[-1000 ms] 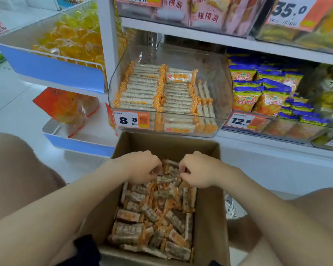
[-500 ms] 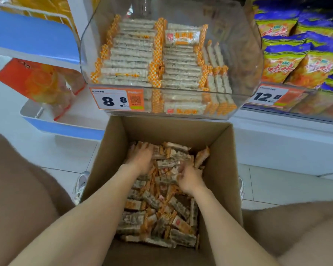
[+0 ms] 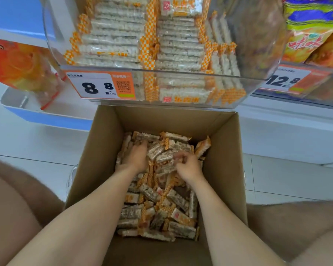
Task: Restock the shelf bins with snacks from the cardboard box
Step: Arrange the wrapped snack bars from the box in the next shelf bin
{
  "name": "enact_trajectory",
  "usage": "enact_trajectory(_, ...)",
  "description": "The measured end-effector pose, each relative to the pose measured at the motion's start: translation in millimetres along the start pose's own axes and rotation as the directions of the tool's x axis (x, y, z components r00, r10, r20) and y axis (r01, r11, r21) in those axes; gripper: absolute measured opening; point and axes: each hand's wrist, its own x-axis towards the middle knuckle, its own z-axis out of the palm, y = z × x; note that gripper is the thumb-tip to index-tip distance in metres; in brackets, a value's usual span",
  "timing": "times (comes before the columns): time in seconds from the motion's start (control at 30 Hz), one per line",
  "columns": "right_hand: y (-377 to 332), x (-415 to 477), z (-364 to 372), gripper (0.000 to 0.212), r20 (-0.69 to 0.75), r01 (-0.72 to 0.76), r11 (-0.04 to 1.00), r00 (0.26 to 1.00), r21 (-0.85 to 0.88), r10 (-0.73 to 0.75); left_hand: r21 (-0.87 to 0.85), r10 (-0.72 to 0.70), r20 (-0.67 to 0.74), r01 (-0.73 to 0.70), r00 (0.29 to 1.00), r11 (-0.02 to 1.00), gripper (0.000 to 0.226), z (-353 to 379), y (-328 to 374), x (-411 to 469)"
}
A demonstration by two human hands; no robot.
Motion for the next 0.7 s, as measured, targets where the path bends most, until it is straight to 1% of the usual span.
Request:
enact_trajectory(0.03, -1, 1, -3, 0.018, -0.010, 0.006, 0.999, 1.000, 0.036, -0.006, -0.076, 0.004, 0.004, -0.004, 1.000, 0.997, 0.046, -4, 5, -4)
enact_trajectory(0.1, -1, 3, -10, 0.018, -0.032, -0.005, 0.997, 0.999, 0.080, 0.007, -0.317, 0.004, 0.024, 0.004, 1.000, 0.948, 0.047, -10, 8, -9)
enact_trajectory(0.17, -3, 3, -16, 0.021, -0.036, -0.041, 0.985, 0.998, 0.165, 0.047, -0.551, 0.000, 0.064, 0.036, 0.998, 0.834, 0.044, -14, 6, -14)
enact_trajectory(0.23, -5, 0, -23, 0.019, -0.010, -0.070, 0.965, 0.997, 0.253, 0.075, -0.663, -0.034, 0.101, 0.093, 0.994, 0.743, 0.034, -21, 2, -19)
enact_trajectory(0.27, -7, -3, -24, 0.019, 0.009, -0.077, 0.954, 0.997, 0.288, 0.077, -0.687, -0.062, 0.121, 0.129, 0.991, 0.715, 0.028, -27, 0, -21)
enact_trajectory(0.33, -12, -11, -29, 0.029, 0.027, -0.067, 0.934, 0.998, 0.352, 0.062, -0.729, -0.070, 0.169, 0.173, 0.983, 0.662, 0.020, -41, -2, -26)
enact_trajectory(0.4, -20, -20, -35, 0.036, 0.000, -0.042, 0.921, 0.999, 0.386, 0.046, -0.761, -0.040, 0.221, 0.198, 0.975, 0.618, 0.025, -58, -2, -36)
enact_trajectory(0.47, -29, -29, -42, 0.031, 0.017, -0.035, 0.921, 0.999, 0.389, 0.031, -0.768, -0.004, 0.267, 0.215, 0.964, 0.603, 0.031, -75, 2, -50)
enact_trajectory(0.57, -43, -45, -49, 0.024, 0.070, -0.038, 0.920, 0.997, 0.389, 0.011, -0.782, 0.055, 0.281, 0.196, 0.958, 0.592, 0.035, -94, 7, -70)
enact_trajectory(0.63, -53, -56, -52, 0.016, 0.072, -0.007, 0.922, 0.997, 0.388, -0.023, -0.776, 0.073, 0.285, 0.186, 0.956, 0.603, 0.038, -102, 7, -78)
enact_trajectory(0.7, -63, -67, -53, 0.013, 0.057, 0.032, 0.914, 0.997, 0.404, -0.059, -0.788, 0.095, 0.294, 0.185, 0.951, 0.586, 0.038, -110, 5, -85)
